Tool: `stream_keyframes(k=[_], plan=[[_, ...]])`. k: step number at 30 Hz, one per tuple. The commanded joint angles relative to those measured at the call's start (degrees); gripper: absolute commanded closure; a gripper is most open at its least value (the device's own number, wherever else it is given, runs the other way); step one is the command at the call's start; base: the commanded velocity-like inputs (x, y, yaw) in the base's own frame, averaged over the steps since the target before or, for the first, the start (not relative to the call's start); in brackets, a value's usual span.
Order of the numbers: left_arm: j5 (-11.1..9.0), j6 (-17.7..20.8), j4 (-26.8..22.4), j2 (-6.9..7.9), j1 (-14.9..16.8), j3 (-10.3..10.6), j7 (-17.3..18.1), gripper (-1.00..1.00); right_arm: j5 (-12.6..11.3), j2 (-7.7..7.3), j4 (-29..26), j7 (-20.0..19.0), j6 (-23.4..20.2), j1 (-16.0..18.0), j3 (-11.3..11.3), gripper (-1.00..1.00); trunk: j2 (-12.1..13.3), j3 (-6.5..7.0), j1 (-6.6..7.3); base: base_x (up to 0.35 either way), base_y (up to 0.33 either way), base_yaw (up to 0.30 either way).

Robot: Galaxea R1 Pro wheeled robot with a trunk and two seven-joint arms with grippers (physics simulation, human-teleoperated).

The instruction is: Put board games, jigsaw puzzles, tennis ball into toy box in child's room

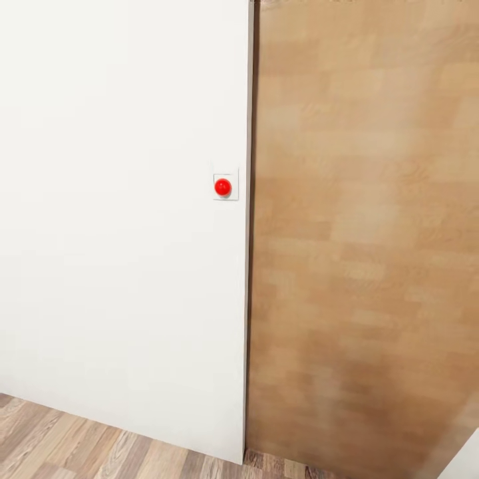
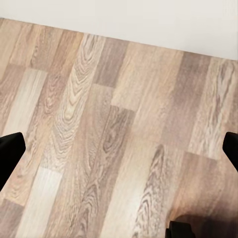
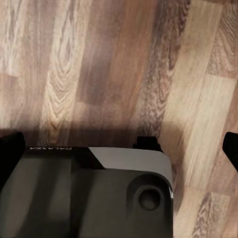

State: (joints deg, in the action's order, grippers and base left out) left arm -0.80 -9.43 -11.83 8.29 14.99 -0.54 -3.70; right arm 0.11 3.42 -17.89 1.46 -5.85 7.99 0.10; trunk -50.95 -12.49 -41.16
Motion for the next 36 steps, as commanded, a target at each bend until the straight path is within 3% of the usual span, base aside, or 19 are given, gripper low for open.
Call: stream_keyframes(k=[1, 6, 15, 20, 27, 36], plan=[[-0.1, -0.2, 0.0, -0.01, 0.0, 0.0, -0.1, -1.00, 0.0, 0.02, -0.1, 0.2, 0.1, 0.0, 0.1, -1.00, 0.4, 0.11, 0.22, 0.000, 0.000, 0.000], [-0.1, -0.3, 0.2, 0.04, 0.0, 0.1, -0.1, -1.00, 0.0, 0.03, -0.1, 0.2, 1.8, 0.0, 0.0, -1.00, 2.4, 1.00, 1.32, 0.000, 0.000, 0.037], [-0.1, -0.1, 0.7, -0.20, 0.0, 0.3, 0.2, -1.00, 0.2, 0.07, 0.0, 0.3, 2.1, -0.1, -0.2, -1.00, 6.0, 2.62, 3.30, 0.000, 0.000, 0.243], [0.1, 0.3, 2.5, -0.65, 0.0, 0.6, 0.8, -1.00, 0.3, 0.09, 0.0, 0.3, 2.9, -0.1, -0.2, -1.00, 6.0, 2.62, 3.30, 0.000, 0.000, 0.278], [0.2, 0.2, 3.9, -2.39, 0.0, 0.6, 1.0, -1.00, 0.3, 0.10, 0.0, 0.3, 3.3, -0.1, -0.2, -1.00, 6.0, 2.62, 3.30, 0.000, 0.000, 0.280], [0.4, 0.0, 4.5, -2.66, 0.0, 0.7, 1.0, -1.00, 0.3, 0.10, 0.0, 0.3, 3.3, -0.1, -0.2, -1.00, 6.0, 2.62, 3.30, 0.000, 0.000, 0.281]])
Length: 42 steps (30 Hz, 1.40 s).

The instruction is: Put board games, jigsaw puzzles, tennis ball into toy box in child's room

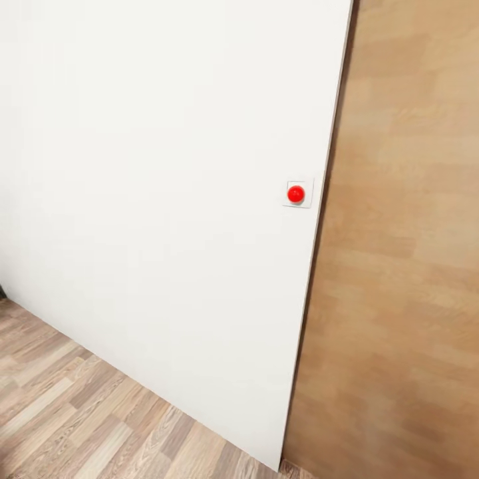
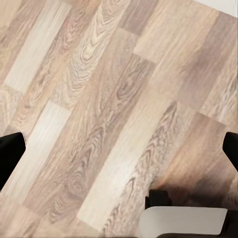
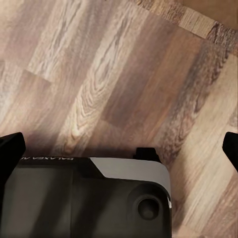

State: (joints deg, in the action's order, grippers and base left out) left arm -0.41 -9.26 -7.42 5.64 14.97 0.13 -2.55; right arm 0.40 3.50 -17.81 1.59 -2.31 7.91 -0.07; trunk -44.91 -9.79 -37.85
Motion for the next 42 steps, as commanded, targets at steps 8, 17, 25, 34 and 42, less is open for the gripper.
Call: stream_keyframes(k=[8, 17, 25, 34, 42], plan=[[-0.1, -0.3, 0.1, -0.06, 0.1, 0.0, -0.2, -1.00, 0.0, 0.01, -0.1, 0.2, -0.2, 0.0, 0.0, -1.00, -0.1, -0.09, -0.01, 0.000, 0.000, 0.281], [-0.3, -0.1, 0.1, -1.00, 0.1, 0.0, -0.2, -1.00, 0.0, 0.01, -0.1, 0.2, -0.2, 0.0, 0.0, -1.00, 0.3, 0.09, 0.21, 0.000, 0.000, 0.281], [-0.4, 0.0, 0.1, -1.18, 0.1, -0.2, -0.2, -1.00, 0.0, 0.01, -0.1, 0.2, -0.2, 0.0, 0.0, -1.00, 3.5, 1.53, 1.97, 0.000, 0.000, 0.281], [-0.5, 0.0, 0.1, -1.16, 0.1, -0.3, -0.2, -1.00, 0.0, 0.01, -0.1, 0.2, -0.2, 0.0, 0.0, -1.00, 7.2, 3.15, 3.94, 0.000, 0.000, 0.281], [-0.4, -0.1, 0.1, -1.16, 0.1, -0.3, -0.2, -1.00, 0.0, 0.01, -0.1, 0.2, -0.2, 0.0, 0.0, -1.00, 10.4, 4.58, 5.70, 0.000, 0.000, 0.281]])
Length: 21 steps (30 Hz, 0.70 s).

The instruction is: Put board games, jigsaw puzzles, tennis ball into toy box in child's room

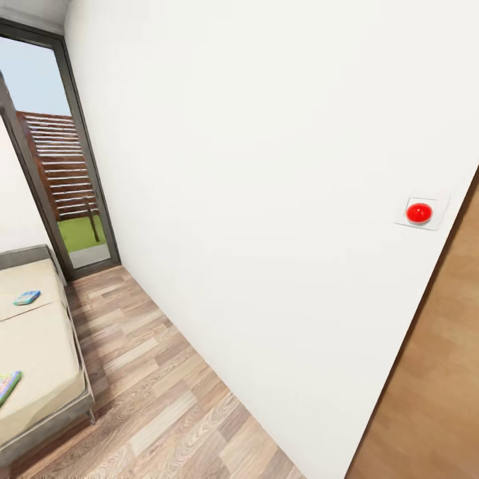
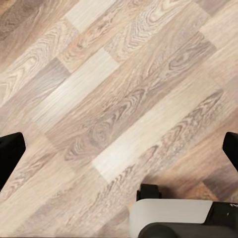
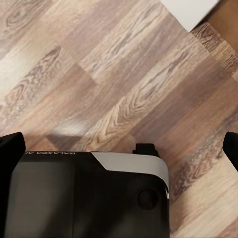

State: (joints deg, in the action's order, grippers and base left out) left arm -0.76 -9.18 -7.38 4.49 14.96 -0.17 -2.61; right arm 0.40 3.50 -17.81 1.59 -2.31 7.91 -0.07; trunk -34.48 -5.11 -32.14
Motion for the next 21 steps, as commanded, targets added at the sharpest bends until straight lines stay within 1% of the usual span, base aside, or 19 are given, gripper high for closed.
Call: stream_keyframes(k=[1, 21], plan=[[-0.1, -0.2, 0.1, -0.01, 0.1, 0.0, -0.1, -1.00, 0.0, 0.01, -0.1, 0.2, -0.2, 0.0, 0.0, -1.00, 0.3, 0.08, 0.21, 0.000, 0.000, 0.281], [0.1, -0.3, 0.1, -0.01, 0.1, 0.1, -0.2, -1.00, 0.0, 0.02, -0.1, 0.2, -0.2, 0.0, 0.0, -1.00, 8.3, 3.67, 4.60, 0.000, 0.000, 0.281]])
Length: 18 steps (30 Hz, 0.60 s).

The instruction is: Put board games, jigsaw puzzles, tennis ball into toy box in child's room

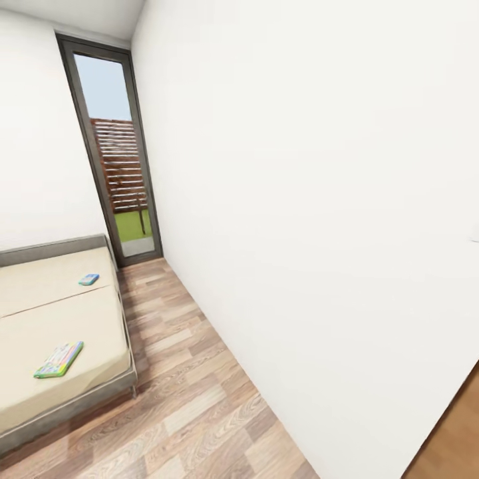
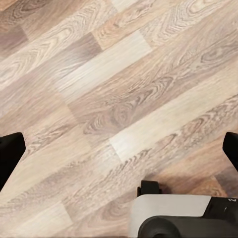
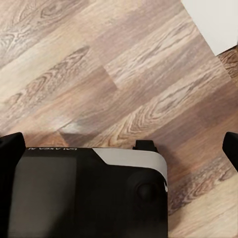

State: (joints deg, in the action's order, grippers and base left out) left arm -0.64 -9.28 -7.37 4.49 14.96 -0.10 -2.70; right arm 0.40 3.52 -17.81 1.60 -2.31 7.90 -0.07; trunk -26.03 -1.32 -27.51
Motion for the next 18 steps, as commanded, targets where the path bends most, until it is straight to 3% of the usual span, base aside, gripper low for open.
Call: stream_keyframes(k=[1, 8, 18], plan=[[-0.1, -0.2, 0.1, -0.01, 0.1, 0.0, -0.1, -1.00, 0.0, 0.02, -0.1, 0.2, -0.2, 0.0, 0.0, -1.00, 0.3, 0.06, 0.19, 0.000, 0.000, 0.281], [0.0, -0.2, 0.1, -0.01, 0.1, 0.0, -0.1, -1.00, 0.0, 0.06, -0.1, 0.2, -0.2, 0.0, 0.0, -1.00, 3.1, 1.26, 1.73, 0.000, 0.000, 0.281], [0.0, -0.2, 0.1, -0.04, 0.1, 0.0, -0.1, -1.00, 0.0, 0.09, -0.1, 0.2, -0.2, 0.0, 0.0, -1.00, 3.1, 1.01, 1.73, 0.000, 0.000, 0.280]])
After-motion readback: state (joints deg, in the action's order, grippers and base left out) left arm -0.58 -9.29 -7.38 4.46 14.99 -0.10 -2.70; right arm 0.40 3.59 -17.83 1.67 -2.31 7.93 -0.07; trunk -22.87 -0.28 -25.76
